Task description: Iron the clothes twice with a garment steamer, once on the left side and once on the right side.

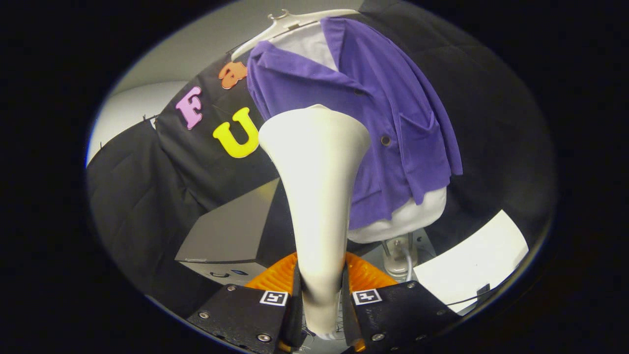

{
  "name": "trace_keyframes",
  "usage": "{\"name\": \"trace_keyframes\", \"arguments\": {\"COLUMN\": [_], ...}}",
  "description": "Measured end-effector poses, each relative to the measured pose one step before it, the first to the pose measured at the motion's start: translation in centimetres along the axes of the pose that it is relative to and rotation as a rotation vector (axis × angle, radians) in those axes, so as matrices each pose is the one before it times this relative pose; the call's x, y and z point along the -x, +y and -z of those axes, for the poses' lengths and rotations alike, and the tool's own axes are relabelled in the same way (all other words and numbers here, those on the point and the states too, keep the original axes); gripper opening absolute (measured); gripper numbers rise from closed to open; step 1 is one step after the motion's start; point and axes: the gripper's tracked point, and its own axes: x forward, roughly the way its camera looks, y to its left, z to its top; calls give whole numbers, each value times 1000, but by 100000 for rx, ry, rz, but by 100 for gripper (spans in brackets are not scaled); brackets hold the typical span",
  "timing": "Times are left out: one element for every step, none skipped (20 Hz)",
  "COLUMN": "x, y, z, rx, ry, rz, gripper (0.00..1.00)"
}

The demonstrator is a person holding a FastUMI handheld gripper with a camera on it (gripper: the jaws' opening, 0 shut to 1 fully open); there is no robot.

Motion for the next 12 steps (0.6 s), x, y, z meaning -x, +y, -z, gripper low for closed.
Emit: {"name": "trace_keyframes", "arguments": {"x": [708, 530, 1092, 723, 837, 25, -112, -352, -509, -710, -303, -386], "y": [783, 397, 252, -133, -515, 556, 790, 595, 193, -10, -88, 22], "z": [-2202, -1787, -1925, -1673, -1051, -1290, -1544, -1349, -1453, -1167, -995, -945], "rx": [2388, 1912, 2293, 1321, -327, -787, -1724, -252, 166, 746, -356, -188], "ry": [-4646, -2970, -2763, -3307, -3471, -1908, -2699, -2623, -2952, -2678, -2790, -1871], "rz": [-1081, -429, -72, 77, -635, -2067, -2523, -1731, 96, 211, 84, -127], "gripper": [33, 33, 33, 33, 33, 33, 33, 33, 33, 33, 33, 34]}}
